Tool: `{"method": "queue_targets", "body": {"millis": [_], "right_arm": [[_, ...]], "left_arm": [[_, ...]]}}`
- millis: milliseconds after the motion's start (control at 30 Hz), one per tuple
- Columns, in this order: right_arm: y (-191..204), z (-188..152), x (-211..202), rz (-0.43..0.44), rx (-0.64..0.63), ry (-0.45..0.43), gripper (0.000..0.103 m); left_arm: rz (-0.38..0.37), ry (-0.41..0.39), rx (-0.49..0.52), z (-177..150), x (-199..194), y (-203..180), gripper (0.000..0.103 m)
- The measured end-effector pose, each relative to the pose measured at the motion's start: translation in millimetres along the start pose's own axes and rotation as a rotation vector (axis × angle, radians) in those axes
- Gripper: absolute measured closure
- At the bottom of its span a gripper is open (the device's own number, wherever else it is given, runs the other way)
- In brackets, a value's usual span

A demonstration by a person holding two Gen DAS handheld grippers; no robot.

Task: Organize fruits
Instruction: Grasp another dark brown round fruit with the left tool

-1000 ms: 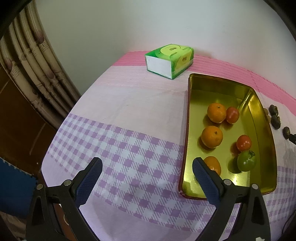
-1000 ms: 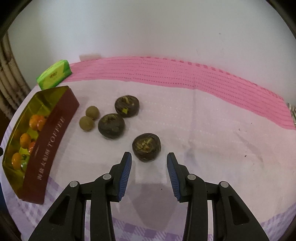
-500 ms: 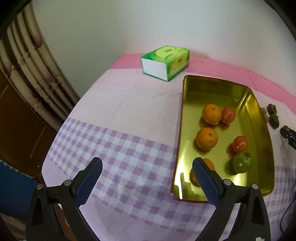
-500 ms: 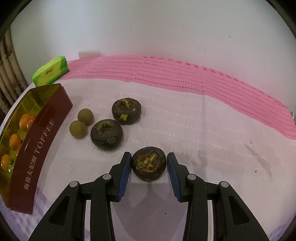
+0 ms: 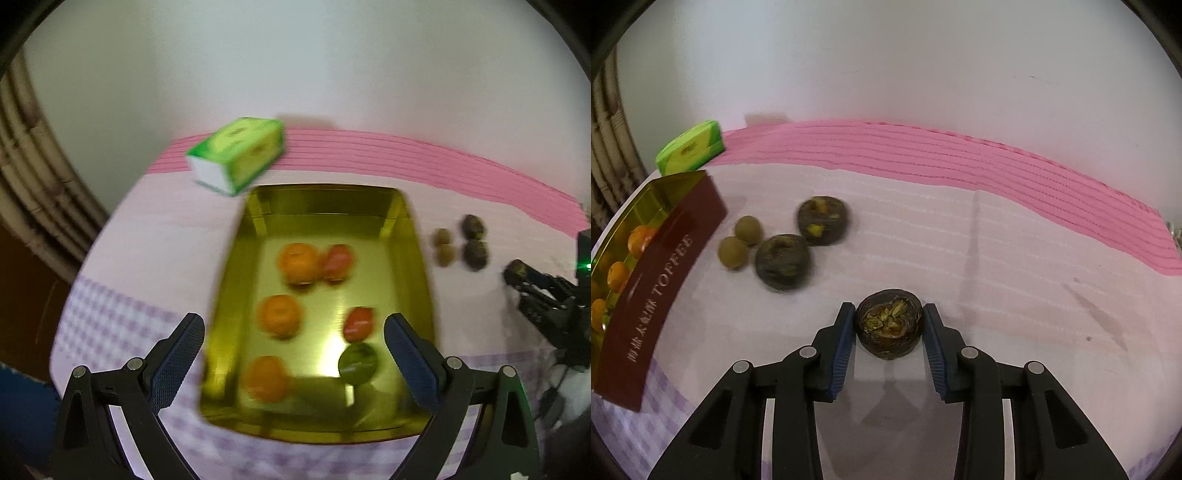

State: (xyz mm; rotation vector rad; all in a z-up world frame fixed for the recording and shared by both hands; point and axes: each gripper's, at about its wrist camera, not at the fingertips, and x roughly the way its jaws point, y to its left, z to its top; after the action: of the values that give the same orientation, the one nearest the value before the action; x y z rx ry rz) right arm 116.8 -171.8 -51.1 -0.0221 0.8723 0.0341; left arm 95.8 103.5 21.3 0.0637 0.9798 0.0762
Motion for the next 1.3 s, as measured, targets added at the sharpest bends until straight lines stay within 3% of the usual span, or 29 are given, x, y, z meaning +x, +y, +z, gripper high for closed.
{"method": "queue_targets", "body": {"millis": [267,567,667,867,1033,1167,1300], "right_arm": [[-62,-8,-5,-0.068,0.078,0.001,0.065],[-114,-18,-11,-0.104,0.147,-0.007,0.065],[-111,-17,-11,-0.118,0.13,-0.006,0.065],[-114,-18,-12,-0.108,0.136,-0.007,0.064],[-117,-19,-13,-0.103,0.139,-0.008,0.064],[-117,-19,-13,-0.1,0.141,-0.008,0.064],[-117,-19,-13,-0.097,0.142,-0.008,0.063]], "left_arm": [[-0.084,0.004,0.125,14,9,-83,0.006],[-0.154,0.069,0.177,29,43,-143,0.007],[-0.179,0.106,0.197,35,59,-157,0.012],[-0.217,0.171,0.204,47,89,-175,0.041],[-0.207,0.166,0.222,54,97,-185,0.043],[-0.202,0.158,0.25,57,95,-194,0.052],[-0.212,0.157,0.26,55,96,-200,0.052]]}}
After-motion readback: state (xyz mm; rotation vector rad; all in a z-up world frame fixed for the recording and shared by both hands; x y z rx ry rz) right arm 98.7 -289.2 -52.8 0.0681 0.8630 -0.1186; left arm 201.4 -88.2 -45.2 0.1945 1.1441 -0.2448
